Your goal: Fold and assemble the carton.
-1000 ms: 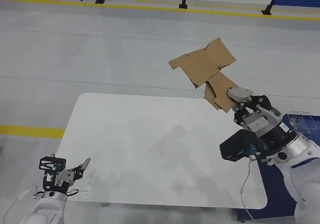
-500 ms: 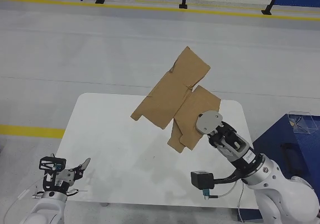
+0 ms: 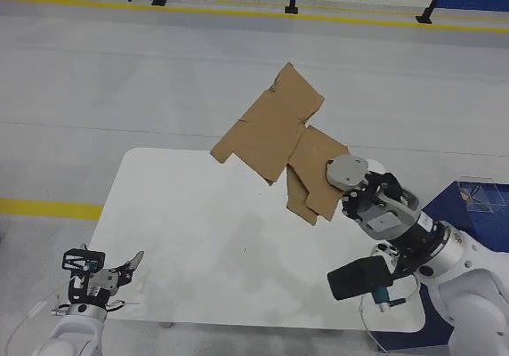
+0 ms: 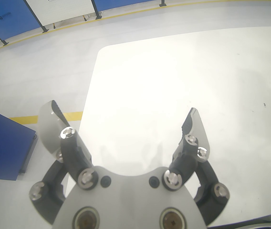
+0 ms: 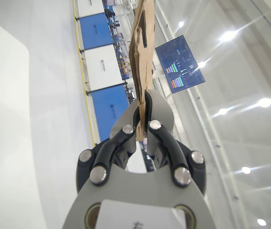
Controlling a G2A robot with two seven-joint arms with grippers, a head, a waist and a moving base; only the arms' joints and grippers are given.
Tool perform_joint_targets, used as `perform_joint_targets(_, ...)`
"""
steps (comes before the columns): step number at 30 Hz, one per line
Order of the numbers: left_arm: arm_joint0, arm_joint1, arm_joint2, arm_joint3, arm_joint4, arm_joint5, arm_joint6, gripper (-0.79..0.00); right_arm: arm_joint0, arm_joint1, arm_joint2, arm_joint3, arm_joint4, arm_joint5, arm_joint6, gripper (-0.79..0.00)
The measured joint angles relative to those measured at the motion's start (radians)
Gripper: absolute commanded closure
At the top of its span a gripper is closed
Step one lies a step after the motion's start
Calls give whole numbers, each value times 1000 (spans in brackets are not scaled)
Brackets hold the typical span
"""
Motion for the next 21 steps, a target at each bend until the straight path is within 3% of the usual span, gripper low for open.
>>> perform_joint_targets(4,0,0,0,0,0,0,0,-785,3,1,101,0,492,-226,156,0)
perform_joint_targets(8,0,0,0,0,0,0,0,-785,-51,19,119,0,989,-310,393,0)
perform_joint_targets(14,0,0,0,0,0,0,0,-785,-93,69,23,16,1672,-183,814,0)
perform_joint_targets(18,0,0,0,0,0,0,0,-785,-82,92,-99,138,2110,-67,1054,0)
perform_joint_targets(21,0,0,0,0,0,0,0,-785,-68,99,-178,230,2335,-6,1190,0)
